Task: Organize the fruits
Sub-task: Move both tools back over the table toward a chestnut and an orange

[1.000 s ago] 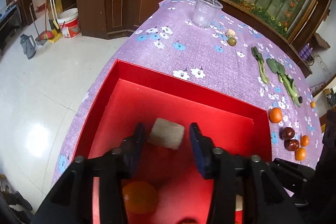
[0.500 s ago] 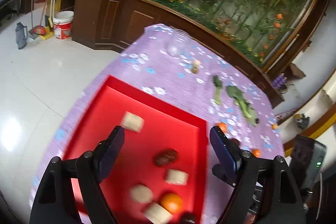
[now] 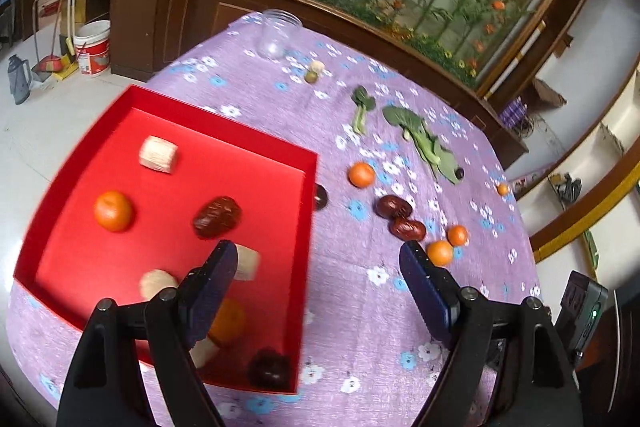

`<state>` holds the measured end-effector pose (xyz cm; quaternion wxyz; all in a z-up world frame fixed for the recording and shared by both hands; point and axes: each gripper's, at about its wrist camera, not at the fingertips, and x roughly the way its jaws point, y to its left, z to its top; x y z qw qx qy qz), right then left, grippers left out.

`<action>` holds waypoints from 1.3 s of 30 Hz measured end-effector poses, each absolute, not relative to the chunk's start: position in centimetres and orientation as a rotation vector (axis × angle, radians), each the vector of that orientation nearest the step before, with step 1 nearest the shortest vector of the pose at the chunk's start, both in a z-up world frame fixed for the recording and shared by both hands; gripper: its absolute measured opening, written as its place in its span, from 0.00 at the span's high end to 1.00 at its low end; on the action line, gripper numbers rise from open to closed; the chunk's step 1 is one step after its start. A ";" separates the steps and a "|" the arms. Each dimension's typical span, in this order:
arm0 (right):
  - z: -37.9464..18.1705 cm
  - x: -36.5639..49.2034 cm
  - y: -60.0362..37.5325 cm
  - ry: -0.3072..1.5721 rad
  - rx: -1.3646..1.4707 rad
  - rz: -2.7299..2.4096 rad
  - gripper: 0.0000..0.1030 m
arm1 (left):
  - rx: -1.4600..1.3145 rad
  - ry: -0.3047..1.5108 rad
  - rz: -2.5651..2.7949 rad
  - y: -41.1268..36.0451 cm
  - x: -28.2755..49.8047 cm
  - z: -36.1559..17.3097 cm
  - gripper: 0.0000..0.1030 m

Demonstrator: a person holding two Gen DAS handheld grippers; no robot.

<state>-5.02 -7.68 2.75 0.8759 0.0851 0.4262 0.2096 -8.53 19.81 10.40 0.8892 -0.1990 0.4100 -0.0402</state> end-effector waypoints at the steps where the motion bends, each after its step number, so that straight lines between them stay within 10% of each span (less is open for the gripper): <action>1: 2.5 -4.8 -8.9 0.892 0.193 0.411 0.45 | -0.409 0.857 -0.089 19.3 -8.4 10.2 0.20; 39: -0.6 2.2 -7.4 0.868 0.007 0.394 0.45 | -0.304 1.033 -0.188 8.5 3.5 2.1 0.21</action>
